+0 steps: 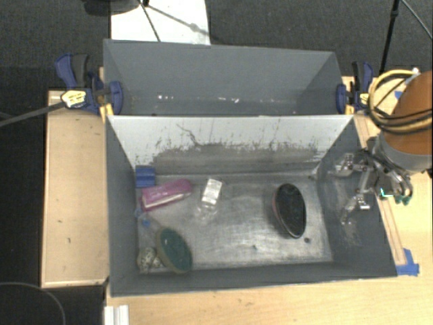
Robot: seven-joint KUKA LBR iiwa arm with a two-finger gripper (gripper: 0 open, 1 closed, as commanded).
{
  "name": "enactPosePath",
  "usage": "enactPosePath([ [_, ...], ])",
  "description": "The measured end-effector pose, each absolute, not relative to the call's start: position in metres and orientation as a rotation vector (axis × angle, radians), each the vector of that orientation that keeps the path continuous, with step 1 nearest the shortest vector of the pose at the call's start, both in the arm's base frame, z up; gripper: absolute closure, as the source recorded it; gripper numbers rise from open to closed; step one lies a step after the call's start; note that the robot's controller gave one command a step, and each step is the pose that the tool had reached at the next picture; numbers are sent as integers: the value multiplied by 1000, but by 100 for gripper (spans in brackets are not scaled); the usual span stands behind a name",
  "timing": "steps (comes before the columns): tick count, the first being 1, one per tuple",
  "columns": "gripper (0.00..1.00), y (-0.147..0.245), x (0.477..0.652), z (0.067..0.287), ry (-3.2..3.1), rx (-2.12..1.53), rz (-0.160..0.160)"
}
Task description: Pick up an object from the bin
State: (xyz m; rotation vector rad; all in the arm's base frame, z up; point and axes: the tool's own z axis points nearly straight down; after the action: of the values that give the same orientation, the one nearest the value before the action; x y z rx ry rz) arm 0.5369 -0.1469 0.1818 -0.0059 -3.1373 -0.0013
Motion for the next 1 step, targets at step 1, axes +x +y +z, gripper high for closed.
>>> enactPosePath([
  [1,0,-52,527,131,-3111,-438,-5],
])
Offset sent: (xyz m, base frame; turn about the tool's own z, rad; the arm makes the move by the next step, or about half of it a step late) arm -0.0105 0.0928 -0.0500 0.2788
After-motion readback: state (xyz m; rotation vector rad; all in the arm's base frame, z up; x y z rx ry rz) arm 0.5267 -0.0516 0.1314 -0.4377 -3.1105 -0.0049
